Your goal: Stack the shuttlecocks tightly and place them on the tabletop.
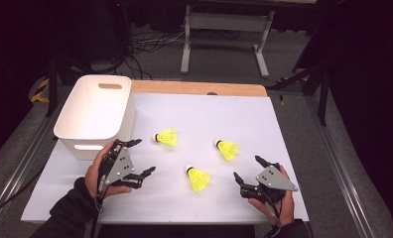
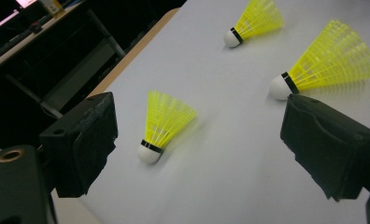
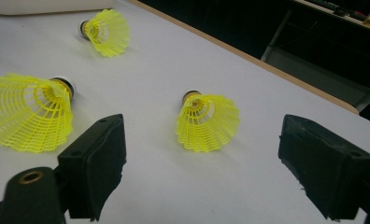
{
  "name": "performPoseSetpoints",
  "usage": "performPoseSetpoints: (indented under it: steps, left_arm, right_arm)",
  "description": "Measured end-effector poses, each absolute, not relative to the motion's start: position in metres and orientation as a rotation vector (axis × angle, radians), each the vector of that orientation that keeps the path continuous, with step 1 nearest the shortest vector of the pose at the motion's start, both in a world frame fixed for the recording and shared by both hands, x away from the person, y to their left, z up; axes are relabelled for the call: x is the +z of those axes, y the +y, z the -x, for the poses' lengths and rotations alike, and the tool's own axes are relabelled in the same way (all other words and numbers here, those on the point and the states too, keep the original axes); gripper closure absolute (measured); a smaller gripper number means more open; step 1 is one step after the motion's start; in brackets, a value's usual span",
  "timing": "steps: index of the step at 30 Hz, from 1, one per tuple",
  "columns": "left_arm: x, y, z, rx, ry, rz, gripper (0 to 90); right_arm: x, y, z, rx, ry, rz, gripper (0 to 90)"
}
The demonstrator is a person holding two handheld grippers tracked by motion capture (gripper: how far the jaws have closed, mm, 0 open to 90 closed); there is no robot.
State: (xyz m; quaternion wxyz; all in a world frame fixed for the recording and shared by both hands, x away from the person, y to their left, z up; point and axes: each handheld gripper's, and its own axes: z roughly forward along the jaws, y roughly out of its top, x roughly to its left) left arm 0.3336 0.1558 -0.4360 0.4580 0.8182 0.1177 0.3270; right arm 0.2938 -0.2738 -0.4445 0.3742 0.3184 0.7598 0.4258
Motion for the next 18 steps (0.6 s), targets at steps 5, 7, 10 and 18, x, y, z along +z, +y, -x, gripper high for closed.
performPoseSetpoints:
  steps: [5,7,10,18]
  left_arm:
    - [-0.444,0.176,-0.327,0.79,0.318,-1.98,9.2]
    - [-0.446,0.181,-0.326,0.788,0.323,-1.979,8.7]
    - [-0.452,0.196,-0.324,0.776,0.343,-1.978,8.6]
    - [-0.466,0.224,-0.315,0.751,0.403,-1.984,7.7]
  right_arm:
    - [-0.445,-0.27,-0.293,1.09,1.943,-0.801,16.6]
    - [-0.444,-0.269,-0.292,1.098,1.937,-0.804,17.0]
    - [-0.445,-0.267,-0.292,1.096,1.941,-0.801,17.1]
    - [-0.447,-0.258,-0.29,1.121,1.982,-0.775,21.2]
